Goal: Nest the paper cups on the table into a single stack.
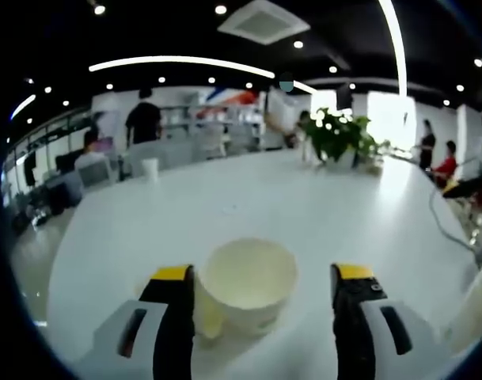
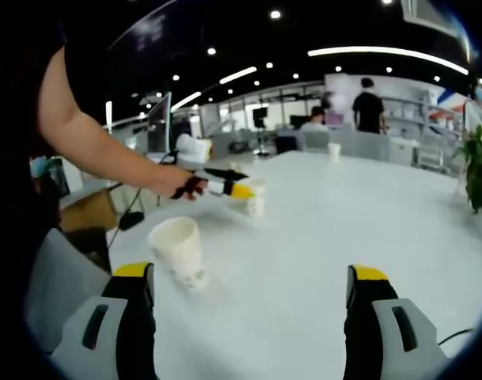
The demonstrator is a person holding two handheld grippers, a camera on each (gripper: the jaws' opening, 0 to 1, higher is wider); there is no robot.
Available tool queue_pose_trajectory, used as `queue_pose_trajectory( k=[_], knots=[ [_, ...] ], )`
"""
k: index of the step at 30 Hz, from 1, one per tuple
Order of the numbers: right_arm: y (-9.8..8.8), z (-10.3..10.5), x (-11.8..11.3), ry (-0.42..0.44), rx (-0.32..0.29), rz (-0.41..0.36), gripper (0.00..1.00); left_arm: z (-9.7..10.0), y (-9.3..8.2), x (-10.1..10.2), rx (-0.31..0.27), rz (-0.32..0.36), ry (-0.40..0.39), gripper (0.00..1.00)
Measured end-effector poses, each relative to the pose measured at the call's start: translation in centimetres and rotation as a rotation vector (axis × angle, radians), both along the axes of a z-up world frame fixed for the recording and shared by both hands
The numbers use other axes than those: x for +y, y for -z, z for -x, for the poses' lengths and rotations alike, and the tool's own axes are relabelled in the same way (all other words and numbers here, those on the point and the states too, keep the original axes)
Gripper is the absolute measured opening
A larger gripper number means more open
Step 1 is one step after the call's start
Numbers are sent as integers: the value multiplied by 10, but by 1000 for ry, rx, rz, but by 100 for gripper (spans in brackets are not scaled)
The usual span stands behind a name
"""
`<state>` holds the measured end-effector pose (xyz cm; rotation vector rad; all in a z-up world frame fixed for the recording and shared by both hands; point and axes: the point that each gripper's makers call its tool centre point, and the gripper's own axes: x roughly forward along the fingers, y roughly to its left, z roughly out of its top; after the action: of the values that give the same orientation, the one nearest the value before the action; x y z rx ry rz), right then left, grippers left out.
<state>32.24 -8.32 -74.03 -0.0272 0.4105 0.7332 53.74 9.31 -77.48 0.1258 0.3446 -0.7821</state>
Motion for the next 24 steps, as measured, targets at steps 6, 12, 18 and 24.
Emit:
queue_pose_trajectory(
  k=[6, 12, 18, 24],
  knots=[
    [1, 1, 2, -1, 1, -1, 100, -1, 1, -1, -4, -4, 6, 63],
    [0, 0, 3, -2, 4, -3, 100, -7, 4, 1, -10, -27, 1, 58],
    [1, 0, 3, -2, 8, -5, 100, -9, -1, 1, -35, -33, 4, 52],
    [1, -2, 3, -2, 10, -5, 100, -7, -5, -1, -51, -39, 16, 48]
  ],
)
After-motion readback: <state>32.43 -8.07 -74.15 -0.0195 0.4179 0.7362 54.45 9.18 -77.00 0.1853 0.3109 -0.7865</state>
